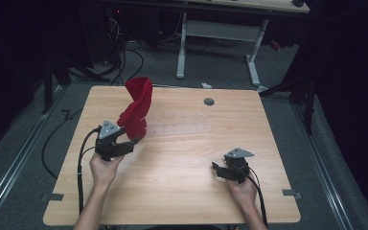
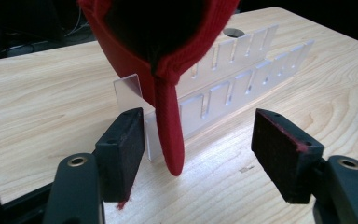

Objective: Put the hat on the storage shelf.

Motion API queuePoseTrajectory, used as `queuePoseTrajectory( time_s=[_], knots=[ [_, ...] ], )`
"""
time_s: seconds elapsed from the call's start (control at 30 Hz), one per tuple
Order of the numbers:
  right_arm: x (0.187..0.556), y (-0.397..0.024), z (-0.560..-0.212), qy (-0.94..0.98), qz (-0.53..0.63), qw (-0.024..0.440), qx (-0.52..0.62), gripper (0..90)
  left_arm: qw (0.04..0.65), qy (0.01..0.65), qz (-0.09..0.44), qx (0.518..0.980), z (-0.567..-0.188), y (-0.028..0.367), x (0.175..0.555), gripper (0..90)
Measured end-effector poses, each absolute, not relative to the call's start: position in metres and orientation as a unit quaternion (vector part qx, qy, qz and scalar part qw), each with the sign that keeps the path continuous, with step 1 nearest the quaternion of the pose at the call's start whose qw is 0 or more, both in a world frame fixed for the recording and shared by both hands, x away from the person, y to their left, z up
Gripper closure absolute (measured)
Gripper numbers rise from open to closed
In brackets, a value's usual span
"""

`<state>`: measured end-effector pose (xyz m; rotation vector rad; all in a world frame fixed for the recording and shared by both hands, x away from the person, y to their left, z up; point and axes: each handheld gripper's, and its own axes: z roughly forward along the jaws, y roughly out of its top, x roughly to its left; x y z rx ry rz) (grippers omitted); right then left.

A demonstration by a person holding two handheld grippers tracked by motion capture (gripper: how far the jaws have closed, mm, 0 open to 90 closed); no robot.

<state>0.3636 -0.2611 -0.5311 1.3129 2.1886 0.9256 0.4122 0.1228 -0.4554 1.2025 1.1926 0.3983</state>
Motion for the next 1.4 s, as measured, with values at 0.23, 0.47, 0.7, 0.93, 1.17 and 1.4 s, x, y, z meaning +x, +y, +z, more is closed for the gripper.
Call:
queuePoseTrajectory(
  time_s=[0.23, 0.47, 0.7, 0.93, 1.17, 1.4],
  knots=[
    [0.363, -0.261, -0.531, 0.787, 0.333, 0.211, 0.474, 37.2, 0.654, 0.524, 0.166, 0.520, -0.452, 0.128, 0.403, 34.8],
    [0.364, -0.261, -0.531, 0.788, 0.333, 0.212, 0.472, 37.2, 0.654, 0.519, 0.160, 0.526, -0.451, 0.128, 0.397, 36.4],
    [0.363, -0.261, -0.531, 0.787, 0.333, 0.211, 0.474, 37.2, 0.656, 0.521, 0.152, 0.525, -0.453, 0.129, 0.390, 37.0],
    [0.364, -0.261, -0.531, 0.788, 0.333, 0.212, 0.473, 37.2, 0.657, 0.519, 0.149, 0.525, -0.455, 0.131, 0.382, 36.9],
    [0.363, -0.261, -0.531, 0.787, 0.333, 0.212, 0.474, 37.2, 0.658, 0.522, 0.143, 0.524, -0.459, 0.133, 0.378, 36.9],
    [0.364, -0.261, -0.531, 0.787, 0.333, 0.212, 0.474, 37.2, 0.657, 0.523, 0.138, 0.526, -0.461, 0.133, 0.374, 36.5]
  ],
)
